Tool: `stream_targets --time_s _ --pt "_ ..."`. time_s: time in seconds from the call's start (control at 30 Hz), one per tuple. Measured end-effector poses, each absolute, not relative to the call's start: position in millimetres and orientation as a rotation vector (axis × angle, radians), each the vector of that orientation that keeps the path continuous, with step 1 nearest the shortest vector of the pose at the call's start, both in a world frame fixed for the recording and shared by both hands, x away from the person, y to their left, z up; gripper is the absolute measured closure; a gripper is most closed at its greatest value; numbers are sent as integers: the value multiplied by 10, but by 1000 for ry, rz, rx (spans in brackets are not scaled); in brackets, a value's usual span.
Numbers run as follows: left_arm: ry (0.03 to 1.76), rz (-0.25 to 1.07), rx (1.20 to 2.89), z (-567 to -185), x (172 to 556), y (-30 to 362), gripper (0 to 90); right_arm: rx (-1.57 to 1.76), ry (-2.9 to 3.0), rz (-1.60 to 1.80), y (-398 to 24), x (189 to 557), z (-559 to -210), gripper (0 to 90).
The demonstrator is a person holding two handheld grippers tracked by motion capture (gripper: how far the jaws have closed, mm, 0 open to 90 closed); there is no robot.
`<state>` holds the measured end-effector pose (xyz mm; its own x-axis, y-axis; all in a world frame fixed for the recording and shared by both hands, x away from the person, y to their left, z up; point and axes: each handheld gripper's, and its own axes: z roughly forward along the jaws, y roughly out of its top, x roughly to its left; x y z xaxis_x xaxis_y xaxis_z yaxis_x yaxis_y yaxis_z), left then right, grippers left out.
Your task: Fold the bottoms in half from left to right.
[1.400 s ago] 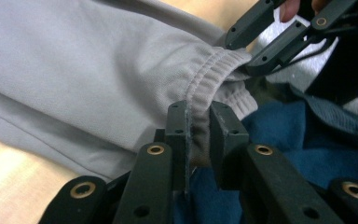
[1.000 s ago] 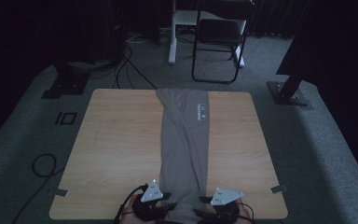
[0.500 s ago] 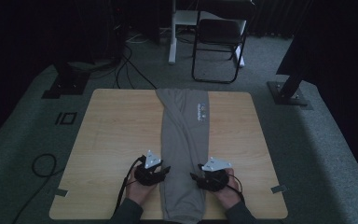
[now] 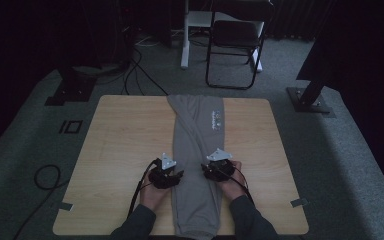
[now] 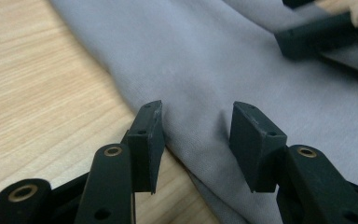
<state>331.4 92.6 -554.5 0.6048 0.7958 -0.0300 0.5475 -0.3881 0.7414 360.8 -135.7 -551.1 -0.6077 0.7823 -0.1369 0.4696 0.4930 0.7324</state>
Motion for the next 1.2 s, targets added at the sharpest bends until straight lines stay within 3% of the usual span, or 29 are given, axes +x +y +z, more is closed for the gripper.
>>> stream_targets --time_s 0.33,0.47,0.57,0.6,0.67,0.77,1.0,1.2 --pt "1060 433 2080 -5561 3296 954 536 1256 2196 947 -1803 3673 -5530 553" --pt "1057 432 2082 -5560 3290 970 546 1278 2203 962 -1858 3662 -5525 675" --pt "1055 428 2080 -5559 3282 975 655 1272 2208 956 -1865 3648 -5519 713" --pt "1056 415 2074 -5561 3269 976 655 1273 2214 961 -1866 3644 -5518 736" --pt "1054 405 2070 -5563 3245 974 755 1273 2225 978 -1860 3630 -5522 804" --pt "1072 383 2056 -5564 3192 979 813 1252 2245 975 -1830 3581 -5518 847" --pt "1056 319 2051 -5570 2910 957 837 1236 2286 959 -1827 3373 -5498 855" --pt "995 283 2086 -5567 2620 912 837 1221 2338 945 -1888 3155 -5472 806"
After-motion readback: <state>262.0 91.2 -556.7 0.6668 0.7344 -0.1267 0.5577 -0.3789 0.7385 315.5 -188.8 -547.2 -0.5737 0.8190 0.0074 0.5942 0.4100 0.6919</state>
